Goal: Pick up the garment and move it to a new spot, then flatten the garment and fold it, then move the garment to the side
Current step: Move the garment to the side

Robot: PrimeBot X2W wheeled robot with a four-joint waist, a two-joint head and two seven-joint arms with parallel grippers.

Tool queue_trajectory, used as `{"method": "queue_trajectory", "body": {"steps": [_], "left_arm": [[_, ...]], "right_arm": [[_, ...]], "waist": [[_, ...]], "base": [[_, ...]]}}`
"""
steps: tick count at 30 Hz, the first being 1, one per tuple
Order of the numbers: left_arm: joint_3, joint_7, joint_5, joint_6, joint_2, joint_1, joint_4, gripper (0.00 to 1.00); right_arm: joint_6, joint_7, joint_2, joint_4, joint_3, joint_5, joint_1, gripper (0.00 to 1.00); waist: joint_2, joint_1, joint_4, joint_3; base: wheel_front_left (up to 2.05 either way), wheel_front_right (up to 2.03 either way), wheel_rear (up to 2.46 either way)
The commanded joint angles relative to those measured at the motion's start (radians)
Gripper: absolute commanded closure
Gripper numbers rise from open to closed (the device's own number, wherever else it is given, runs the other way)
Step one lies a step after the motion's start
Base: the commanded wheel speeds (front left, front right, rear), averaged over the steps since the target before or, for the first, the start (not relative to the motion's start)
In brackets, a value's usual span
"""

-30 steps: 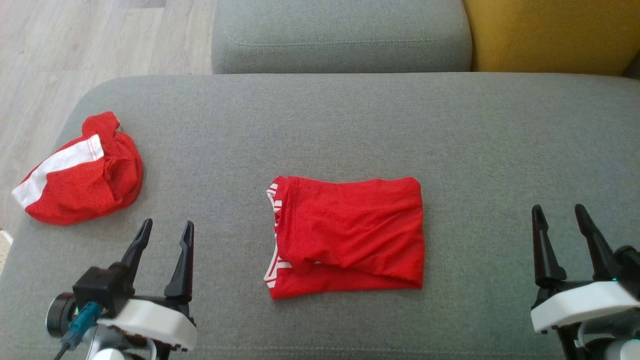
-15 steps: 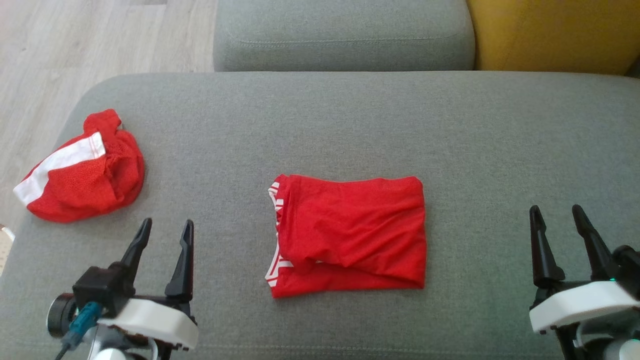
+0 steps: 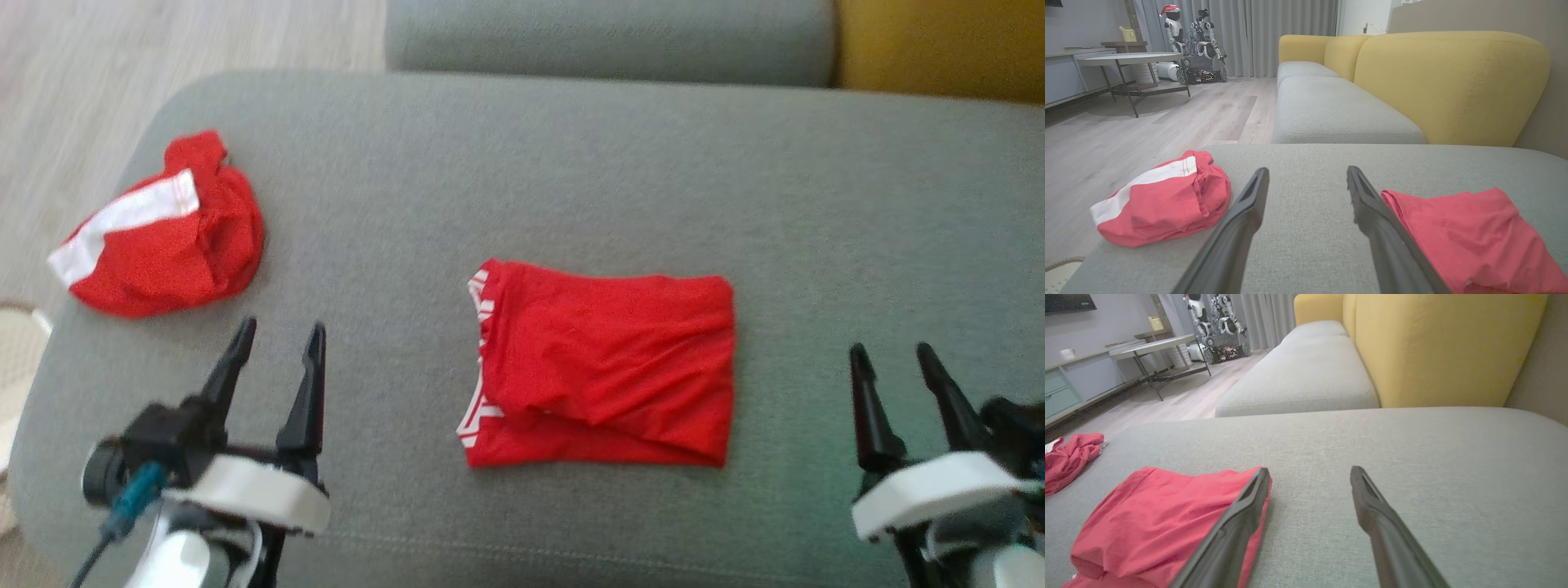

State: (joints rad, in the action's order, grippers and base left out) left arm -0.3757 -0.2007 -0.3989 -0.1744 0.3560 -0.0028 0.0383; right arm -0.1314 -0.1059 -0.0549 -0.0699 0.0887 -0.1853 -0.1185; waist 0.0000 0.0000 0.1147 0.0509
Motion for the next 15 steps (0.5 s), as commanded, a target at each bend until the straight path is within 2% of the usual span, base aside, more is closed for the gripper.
{"method": "queue_trajectory", "body": {"steps": [1,9,15], "left_arm": [[0.04,-0.016,0.002,0.008,0.016,-0.081,0.028,0.0],[0.037,-0.045,0.011,0.035,-0.016,-0.176,0.0,0.0],[0.031,-0.057,0.021,0.059,-0.047,-0.222,-0.031,0.0]], "right_arm": [[0.001,0.001,-0.023,-0.014,-0.035,-0.011,0.076,0.0],[0.001,-0.007,-0.048,0.136,-0.125,-0.021,0.176,0.0],[0.001,-0.072,-0.045,0.271,-0.157,-0.013,0.223,0.0]], "waist": [[0.0,0.0,0.036,0.045],[0.0,0.0,0.097,0.137],[0.0,0.0,0.121,0.179]], "base": [[0.0,0.0,0.0],[0.0,0.0,0.0],[0.0,0.0,0.0]]}}
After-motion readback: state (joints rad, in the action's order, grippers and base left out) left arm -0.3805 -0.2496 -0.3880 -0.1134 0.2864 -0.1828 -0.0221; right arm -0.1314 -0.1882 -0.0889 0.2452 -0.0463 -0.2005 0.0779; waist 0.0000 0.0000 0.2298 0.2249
